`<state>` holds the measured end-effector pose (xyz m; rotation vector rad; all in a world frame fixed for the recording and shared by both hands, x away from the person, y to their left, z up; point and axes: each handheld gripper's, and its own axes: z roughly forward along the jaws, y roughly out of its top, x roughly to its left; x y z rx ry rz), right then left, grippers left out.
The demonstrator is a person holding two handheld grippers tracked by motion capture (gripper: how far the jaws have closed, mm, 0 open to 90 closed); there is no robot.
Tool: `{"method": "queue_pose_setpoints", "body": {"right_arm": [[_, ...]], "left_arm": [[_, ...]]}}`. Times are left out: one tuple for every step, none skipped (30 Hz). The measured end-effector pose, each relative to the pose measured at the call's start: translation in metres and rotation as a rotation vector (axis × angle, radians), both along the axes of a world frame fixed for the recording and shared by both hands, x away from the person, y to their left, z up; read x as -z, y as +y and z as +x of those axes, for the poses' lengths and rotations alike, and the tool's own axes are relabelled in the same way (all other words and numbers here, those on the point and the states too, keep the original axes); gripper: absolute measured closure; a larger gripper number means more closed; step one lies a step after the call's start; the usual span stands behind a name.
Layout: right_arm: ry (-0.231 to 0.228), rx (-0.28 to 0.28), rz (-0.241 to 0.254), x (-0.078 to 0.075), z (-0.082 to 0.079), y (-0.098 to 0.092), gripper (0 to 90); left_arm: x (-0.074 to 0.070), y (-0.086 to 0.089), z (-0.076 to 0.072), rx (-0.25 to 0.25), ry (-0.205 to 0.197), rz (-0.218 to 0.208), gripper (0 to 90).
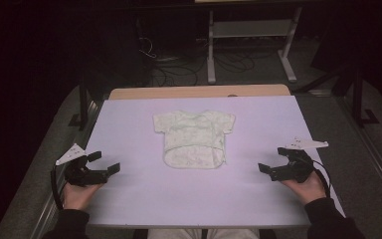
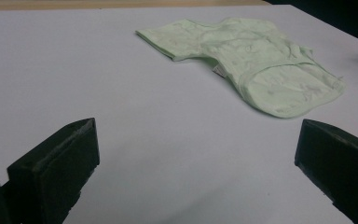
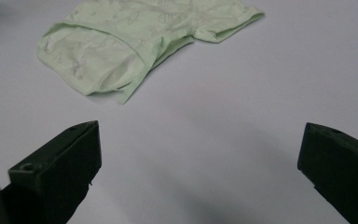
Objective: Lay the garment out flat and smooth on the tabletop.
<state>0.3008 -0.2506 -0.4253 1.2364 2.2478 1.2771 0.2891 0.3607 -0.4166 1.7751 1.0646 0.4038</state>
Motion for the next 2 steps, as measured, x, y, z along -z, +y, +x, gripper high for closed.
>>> {"method": "queue_pose_setpoints", "body": {"right_arm": [[-0.005, 0.0, 0.002, -0.0002, 0.0, 0.0008, 0.0], [-0.01, -0.002, 0.006, -0.0007, -0.0002, 0.0015, 0.0]], "left_arm": [[-0.0003, 0.0001, -0.0001, 0.002, -0.004, -0.004, 0.0], [-0.0008, 0.0003, -0.0002, 0.005, -0.008, -0.003, 0.0]]}}
